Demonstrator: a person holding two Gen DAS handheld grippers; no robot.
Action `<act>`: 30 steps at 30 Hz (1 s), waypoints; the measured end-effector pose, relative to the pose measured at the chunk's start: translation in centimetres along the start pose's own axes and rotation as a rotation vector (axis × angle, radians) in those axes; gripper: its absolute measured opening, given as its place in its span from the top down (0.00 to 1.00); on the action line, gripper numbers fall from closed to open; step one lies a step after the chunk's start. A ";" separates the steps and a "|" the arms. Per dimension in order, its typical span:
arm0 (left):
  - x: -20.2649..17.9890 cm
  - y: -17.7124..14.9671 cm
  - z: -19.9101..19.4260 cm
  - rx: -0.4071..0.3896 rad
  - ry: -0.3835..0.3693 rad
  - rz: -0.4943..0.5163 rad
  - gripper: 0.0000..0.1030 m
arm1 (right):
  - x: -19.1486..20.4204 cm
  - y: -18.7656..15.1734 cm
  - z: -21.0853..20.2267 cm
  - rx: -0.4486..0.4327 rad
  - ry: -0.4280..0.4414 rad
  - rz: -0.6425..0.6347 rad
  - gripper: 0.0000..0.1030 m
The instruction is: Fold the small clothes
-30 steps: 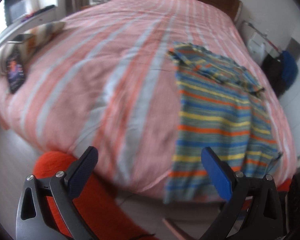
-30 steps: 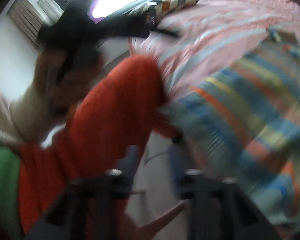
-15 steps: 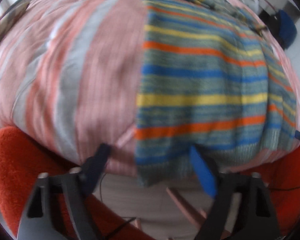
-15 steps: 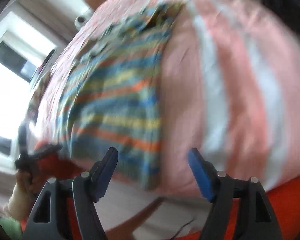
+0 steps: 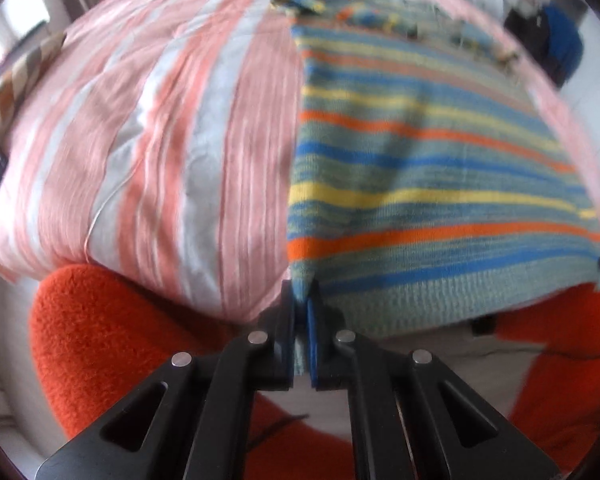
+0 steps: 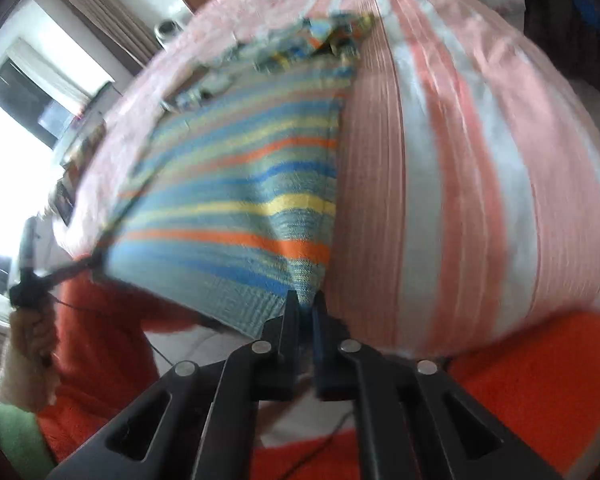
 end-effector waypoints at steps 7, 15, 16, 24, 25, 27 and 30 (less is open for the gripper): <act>-1.3 0.4 4.0 0.042 0.101 0.006 0.96 | -4.6 -1.6 5.8 0.075 -0.080 0.088 0.96; -0.7 -0.3 3.0 0.033 0.122 -0.018 0.47 | -4.4 -2.2 5.2 0.067 -0.066 0.106 0.82; -0.6 -0.3 2.3 0.023 0.123 -0.023 0.41 | -4.4 -2.7 4.6 0.072 -0.066 0.102 0.70; 1.8 1.5 -4.1 -0.182 0.081 -0.125 0.25 | -6.5 -1.6 -1.5 -0.094 -0.295 0.079 0.34; 1.9 2.3 -4.9 -0.216 0.075 -0.137 0.24 | -6.7 -1.2 -2.3 -0.122 -0.321 0.077 0.31; 2.2 4.5 -5.8 -0.280 0.075 -0.149 0.11 | -6.9 -0.3 -3.5 -0.171 -0.360 0.072 0.28; 2.6 8.3 -7.4 -0.404 0.117 -0.162 0.04 | -5.9 1.1 -4.0 -0.195 -0.369 0.031 0.28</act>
Point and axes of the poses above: each gripper's, at about its wrist camera, not at the fingertips, and z roughly the way its jaws point, x to its left, y to its top, the point moved 9 cm from there along z, roughly the way its jaws point, and after that the axes turned 9 degrees about y, right-handed, at the moved point
